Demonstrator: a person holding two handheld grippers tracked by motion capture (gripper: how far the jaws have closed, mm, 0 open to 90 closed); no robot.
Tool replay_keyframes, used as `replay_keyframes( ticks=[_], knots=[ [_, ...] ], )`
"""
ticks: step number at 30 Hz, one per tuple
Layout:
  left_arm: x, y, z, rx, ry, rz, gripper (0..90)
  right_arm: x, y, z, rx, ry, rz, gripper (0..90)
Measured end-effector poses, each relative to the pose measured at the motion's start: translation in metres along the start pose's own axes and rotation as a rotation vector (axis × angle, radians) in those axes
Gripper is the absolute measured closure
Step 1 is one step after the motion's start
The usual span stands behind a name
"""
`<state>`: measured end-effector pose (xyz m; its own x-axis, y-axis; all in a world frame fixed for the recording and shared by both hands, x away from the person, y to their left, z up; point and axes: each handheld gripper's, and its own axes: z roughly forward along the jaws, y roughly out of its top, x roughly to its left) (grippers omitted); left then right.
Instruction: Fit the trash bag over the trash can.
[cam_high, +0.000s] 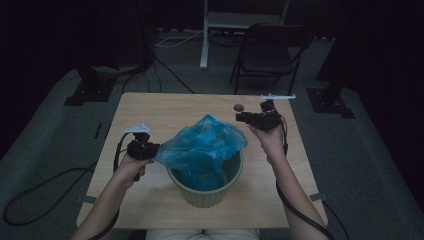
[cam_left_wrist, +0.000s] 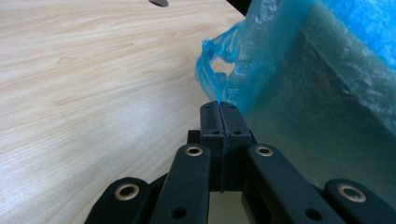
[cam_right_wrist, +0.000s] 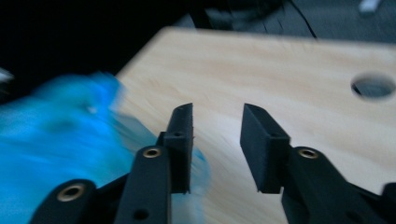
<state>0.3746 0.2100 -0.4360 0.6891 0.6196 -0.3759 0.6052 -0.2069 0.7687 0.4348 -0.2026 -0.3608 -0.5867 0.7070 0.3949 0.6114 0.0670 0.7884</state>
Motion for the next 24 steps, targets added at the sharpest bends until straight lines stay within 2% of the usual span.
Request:
replay_keyframes(
  ticks=[3, 6, 9, 13, 14, 17, 18, 19, 21, 23, 24],
  knots=[
    [-0.001, 0.001, 0.001, 0.0, 0.0, 0.003, 90.0, 0.019, 0.009, -0.014, -0.035, 0.105, -0.023, 57.4],
    [-0.001, 0.002, 0.0, -0.003, 0.001, 0.001, 90.0, 0.035, 0.01, -0.015, -0.018, 0.197, -0.033, 51.5],
    [-0.001, 0.002, -0.001, -0.003, 0.001, -0.003, 90.0, 0.049, 0.007, -0.014, 0.006, 0.24, -0.062, 46.1],
    [-0.002, 0.003, -0.001, -0.003, 0.001, -0.002, 90.0, 0.062, 0.003, -0.009, 0.079, 0.233, -0.137, 41.8],
    [-0.002, 0.003, -0.001, 0.0, 0.0, -0.001, 90.0, 0.063, 0.002, -0.007, 0.104, 0.234, -0.15, 46.7],
    [-0.003, 0.003, -0.001, 0.002, 0.0, 0.003, 90.0, 0.066, -0.001, -0.005, 0.155, 0.17, -0.198, 78.8],
    [-0.004, 0.003, -0.002, 0.002, 0.003, 0.004, 90.0, 0.066, -0.002, -0.008, 0.156, 0.164, -0.2, 87.2],
    [-0.004, 0.002, -0.003, 0.0, 0.0, 0.003, 90.0, 0.066, -0.003, -0.012, 0.148, 0.156, -0.207, 89.7],
    [-0.004, 0.002, -0.005, 0.001, 0.001, 0.007, 90.0, 0.069, -0.007, -0.025, 0.113, 0.128, -0.221, 90.0],
    [-0.004, 0.001, -0.006, 0.002, 0.002, 0.009, 90.0, 0.071, -0.014, -0.042, 0.067, 0.121, -0.224, 90.0],
    [-0.004, 0.0, -0.007, 0.001, 0.004, 0.007, 90.0, 0.072, -0.018, -0.052, 0.035, 0.134, -0.217, 90.0]
  ],
)
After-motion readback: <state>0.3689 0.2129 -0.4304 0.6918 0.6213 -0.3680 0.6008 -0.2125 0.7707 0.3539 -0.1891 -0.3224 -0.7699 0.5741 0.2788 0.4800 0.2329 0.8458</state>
